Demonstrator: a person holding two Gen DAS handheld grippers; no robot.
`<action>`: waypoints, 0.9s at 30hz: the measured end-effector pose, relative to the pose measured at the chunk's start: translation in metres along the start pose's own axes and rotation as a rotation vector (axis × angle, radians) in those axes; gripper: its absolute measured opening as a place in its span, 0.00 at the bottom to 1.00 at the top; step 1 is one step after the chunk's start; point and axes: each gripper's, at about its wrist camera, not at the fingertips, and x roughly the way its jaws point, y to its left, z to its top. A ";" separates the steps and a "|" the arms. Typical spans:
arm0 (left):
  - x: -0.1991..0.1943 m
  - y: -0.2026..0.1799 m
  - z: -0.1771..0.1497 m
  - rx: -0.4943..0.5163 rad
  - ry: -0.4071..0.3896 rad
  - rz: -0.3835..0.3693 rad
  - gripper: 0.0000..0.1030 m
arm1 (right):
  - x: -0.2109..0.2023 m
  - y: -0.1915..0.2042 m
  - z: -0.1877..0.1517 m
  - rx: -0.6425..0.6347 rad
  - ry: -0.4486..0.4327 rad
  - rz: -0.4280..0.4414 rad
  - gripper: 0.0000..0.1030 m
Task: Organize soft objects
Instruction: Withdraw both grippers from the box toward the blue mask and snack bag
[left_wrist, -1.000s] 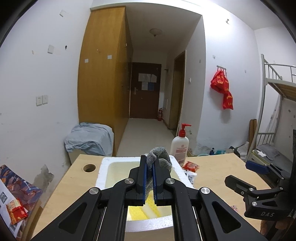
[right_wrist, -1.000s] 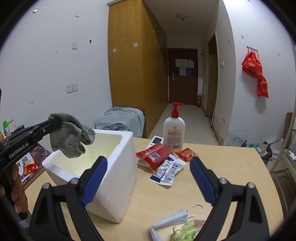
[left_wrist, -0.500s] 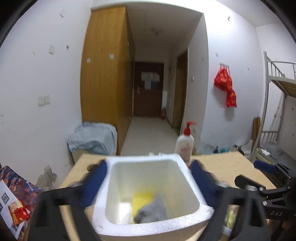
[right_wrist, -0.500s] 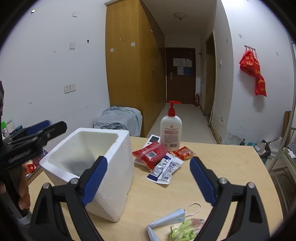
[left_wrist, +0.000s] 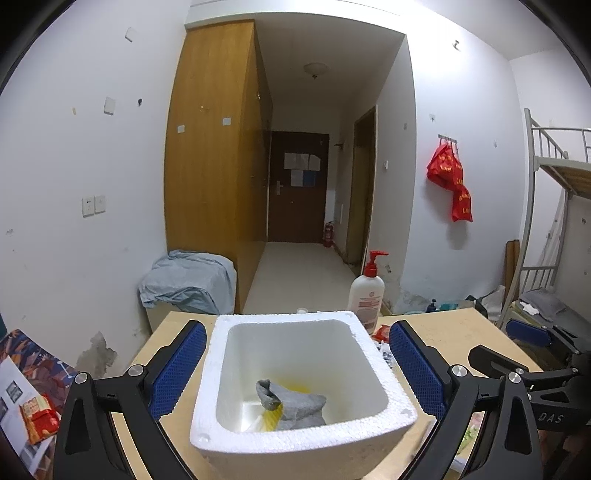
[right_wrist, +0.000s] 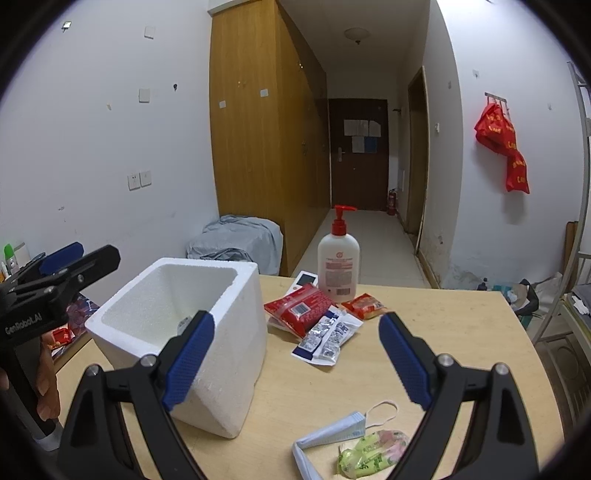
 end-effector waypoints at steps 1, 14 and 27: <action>-0.004 -0.001 -0.001 -0.001 0.000 -0.004 0.96 | -0.002 0.000 0.000 0.001 -0.002 0.000 0.90; -0.042 -0.015 -0.013 -0.002 0.008 -0.040 0.97 | -0.043 -0.006 -0.012 0.020 -0.035 -0.024 0.90; -0.065 -0.042 -0.047 0.016 0.048 -0.084 0.97 | -0.076 -0.006 -0.029 0.020 -0.048 -0.045 0.91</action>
